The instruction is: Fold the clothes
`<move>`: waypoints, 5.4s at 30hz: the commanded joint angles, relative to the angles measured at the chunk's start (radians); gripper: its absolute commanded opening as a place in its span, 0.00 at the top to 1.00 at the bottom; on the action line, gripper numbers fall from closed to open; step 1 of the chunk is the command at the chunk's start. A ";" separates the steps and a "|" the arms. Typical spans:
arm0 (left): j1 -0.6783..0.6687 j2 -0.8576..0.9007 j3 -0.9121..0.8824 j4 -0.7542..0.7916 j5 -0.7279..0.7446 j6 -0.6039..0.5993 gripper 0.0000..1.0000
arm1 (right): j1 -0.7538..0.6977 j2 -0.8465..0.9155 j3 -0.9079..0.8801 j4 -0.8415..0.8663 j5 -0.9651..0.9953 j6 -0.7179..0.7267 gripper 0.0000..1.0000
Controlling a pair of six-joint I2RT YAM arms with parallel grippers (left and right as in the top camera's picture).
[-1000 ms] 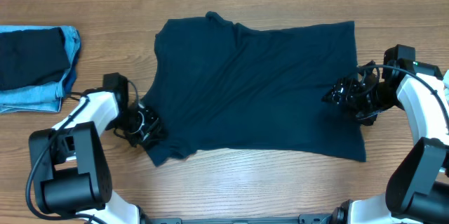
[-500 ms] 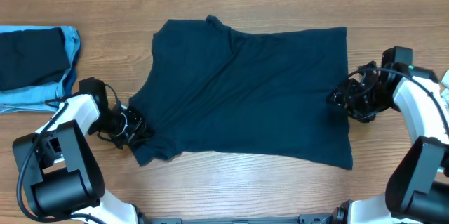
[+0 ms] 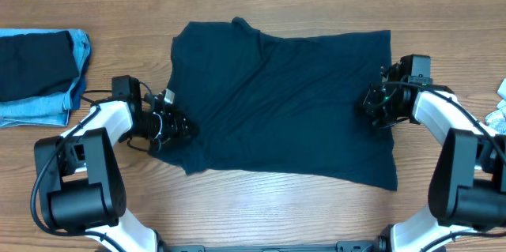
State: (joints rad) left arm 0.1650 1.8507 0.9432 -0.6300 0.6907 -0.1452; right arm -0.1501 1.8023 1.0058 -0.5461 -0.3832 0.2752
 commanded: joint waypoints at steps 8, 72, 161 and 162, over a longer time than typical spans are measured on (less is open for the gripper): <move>-0.008 0.050 0.050 -0.053 0.121 0.175 0.60 | -0.010 0.048 -0.011 0.113 0.272 0.037 0.85; -0.230 -0.044 0.430 0.064 -0.357 0.059 0.38 | -0.203 0.231 0.201 0.024 -0.016 -0.074 0.49; -0.281 0.465 0.656 0.240 -0.727 -0.012 0.96 | -0.203 -0.428 0.225 -0.252 -0.247 -0.074 0.46; -0.248 0.465 0.656 0.238 -0.721 -0.012 0.96 | -0.203 -0.428 0.225 -0.254 -0.247 -0.074 0.46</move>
State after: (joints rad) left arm -0.1707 2.2681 1.6096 -0.3622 0.0704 -0.1654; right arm -0.3573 1.3994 1.2175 -0.8009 -0.6243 0.2085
